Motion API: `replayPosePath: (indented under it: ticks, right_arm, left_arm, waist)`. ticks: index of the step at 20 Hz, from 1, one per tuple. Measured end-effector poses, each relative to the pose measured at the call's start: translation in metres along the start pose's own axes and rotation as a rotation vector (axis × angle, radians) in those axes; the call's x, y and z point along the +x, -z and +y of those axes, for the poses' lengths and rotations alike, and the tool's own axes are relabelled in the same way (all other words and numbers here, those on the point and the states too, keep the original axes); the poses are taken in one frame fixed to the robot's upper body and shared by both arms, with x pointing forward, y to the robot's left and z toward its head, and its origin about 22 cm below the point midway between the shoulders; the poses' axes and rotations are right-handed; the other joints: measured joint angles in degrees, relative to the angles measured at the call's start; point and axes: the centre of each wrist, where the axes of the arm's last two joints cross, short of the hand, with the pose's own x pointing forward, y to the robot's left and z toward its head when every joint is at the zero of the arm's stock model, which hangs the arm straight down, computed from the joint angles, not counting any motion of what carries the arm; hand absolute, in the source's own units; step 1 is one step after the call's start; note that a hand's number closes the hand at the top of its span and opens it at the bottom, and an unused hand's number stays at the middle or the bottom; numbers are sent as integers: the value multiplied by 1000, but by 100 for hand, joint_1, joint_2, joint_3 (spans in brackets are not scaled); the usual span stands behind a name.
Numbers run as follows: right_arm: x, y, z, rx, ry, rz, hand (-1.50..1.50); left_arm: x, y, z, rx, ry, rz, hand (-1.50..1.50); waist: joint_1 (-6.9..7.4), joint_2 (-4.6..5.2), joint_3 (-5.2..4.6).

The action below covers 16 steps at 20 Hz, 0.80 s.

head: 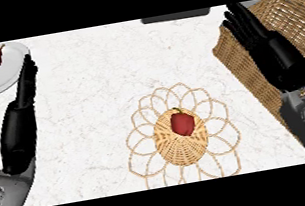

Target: Pick the bell pepper from the placemat and place it in the basket

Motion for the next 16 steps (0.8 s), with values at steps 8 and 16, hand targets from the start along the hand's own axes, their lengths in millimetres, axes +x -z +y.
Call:
replayPosePath:
  ticks: [8,16]
  right_arm:
    - [-26,-13,15,64,115,-272,150]
    - [-44,-41,108,-35,-41,-521,-150]
  left_arm:
    - [-37,-25,3,-55,-69,384,0]
    - [-54,-30,-3,-113,-120,587,0]
  waist:
    - [-81,273,97]
    - [-181,239,80]
